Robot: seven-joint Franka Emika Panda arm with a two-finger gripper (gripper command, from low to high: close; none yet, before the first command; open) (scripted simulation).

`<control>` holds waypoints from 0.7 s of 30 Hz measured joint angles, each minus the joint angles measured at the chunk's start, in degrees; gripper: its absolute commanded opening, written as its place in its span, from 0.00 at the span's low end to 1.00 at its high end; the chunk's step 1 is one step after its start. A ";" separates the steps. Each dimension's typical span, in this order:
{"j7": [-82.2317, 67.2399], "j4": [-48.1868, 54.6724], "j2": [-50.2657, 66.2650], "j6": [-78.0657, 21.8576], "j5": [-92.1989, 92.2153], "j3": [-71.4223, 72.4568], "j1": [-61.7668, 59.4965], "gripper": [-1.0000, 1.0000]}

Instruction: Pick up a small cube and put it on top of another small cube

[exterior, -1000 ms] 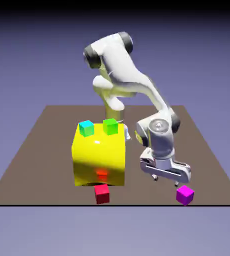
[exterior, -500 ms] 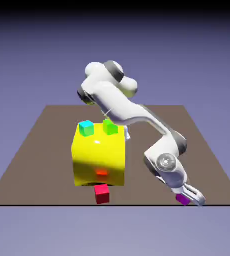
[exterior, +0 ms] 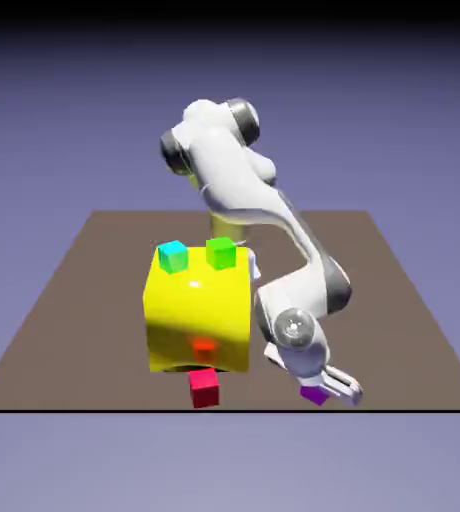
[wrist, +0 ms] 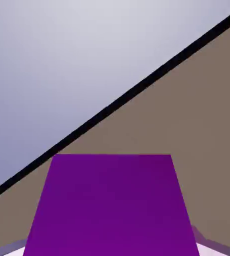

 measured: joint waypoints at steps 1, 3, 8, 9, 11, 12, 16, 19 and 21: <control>-2.20 0.14 -0.82 -0.99 1.04 -2.08 0.81 0.00; -6.60 0.41 -2.46 -2.97 3.12 -6.23 2.44 0.00; -17.60 1.10 -6.55 -7.92 8.30 -16.61 6.50 0.00; -19.80 1.24 -7.37 -8.91 9.34 -18.69 7.32 0.00; -24.20 1.51 -9.01 -10.89 11.41 -22.84 8.94 0.00; -26.30 1.66 -9.81 -11.87 12.39 -24.92 9.68 0.00; -33.97 2.30 -12.92 -15.72 15.92 -33.22 12.00 0.00; -33.03 0.87 -12.37 -13.70 15.49 -34.61 10.42 0.00; -33.75 -2.67 -10.91 -8.72 16.30 -34.15 10.88 0.00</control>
